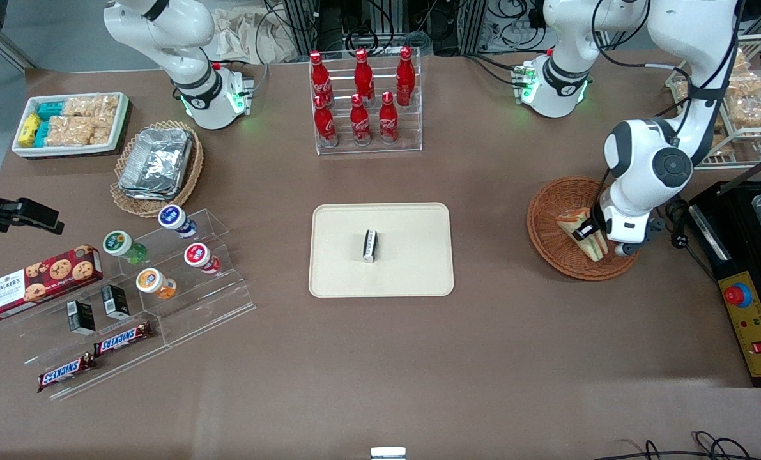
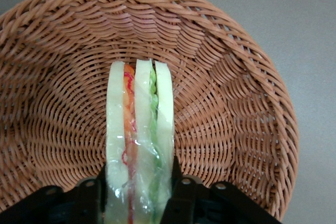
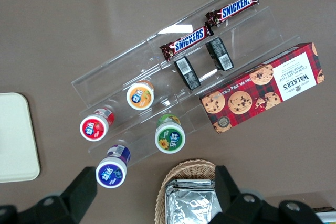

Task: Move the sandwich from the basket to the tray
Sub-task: 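Lift the sandwich and carry it toward the white tray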

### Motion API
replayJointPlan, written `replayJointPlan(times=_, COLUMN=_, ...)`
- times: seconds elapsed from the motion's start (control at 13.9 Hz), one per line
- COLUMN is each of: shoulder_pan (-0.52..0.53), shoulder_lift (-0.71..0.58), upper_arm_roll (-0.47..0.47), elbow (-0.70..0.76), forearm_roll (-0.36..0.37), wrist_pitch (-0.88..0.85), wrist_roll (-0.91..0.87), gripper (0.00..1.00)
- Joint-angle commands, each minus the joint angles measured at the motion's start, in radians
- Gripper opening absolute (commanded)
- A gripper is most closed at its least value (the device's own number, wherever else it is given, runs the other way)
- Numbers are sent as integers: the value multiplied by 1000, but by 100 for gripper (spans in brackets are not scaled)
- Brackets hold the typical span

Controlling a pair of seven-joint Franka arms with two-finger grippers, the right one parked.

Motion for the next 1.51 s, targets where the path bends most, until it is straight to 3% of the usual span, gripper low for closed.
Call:
replayJointPlan(times=0.0, shoulder_pan=1, shoulder_lift=-52, upper_arm_roll=-5, elbow=2, forearm_roll=-4, wrist_pitch=-43, wrist_roll=-4, gripper=0)
replayJointPlan(times=0.29, shoulder_pan=0, shoulder_lift=-117, upper_arm_roll=-8, elbow=154, forearm_roll=4, wrist_pitch=-306, wrist_roll=18, gripper=0)
replayJointPlan(times=0.65, shoulder_pan=-25, shoulder_lift=-103, upper_arm_roll=-18, elbow=463, forearm_roll=4, wrist_pitch=-641, wrist_roll=173, gripper=0)
replayJointPlan(times=0.94, shoulder_pan=-109, shoulder_lift=-21, upper_arm_roll=-70, elbow=795, forearm_roll=1, wrist_pitch=-840, wrist_roll=162, gripper=0)
replayJointPlan(times=1.08, shoulder_pan=-162, shoulder_lift=13, upper_arm_roll=-88, elbow=867, forearm_roll=1, wrist_pitch=-835, wrist_roll=81, gripper=0)
replayJointPlan(times=1.44, shoulder_pan=-391, shoulder_lift=133, upper_arm_roll=-93, elbow=854, forearm_roll=39, wrist_pitch=-733, wrist_roll=-48, gripper=0)
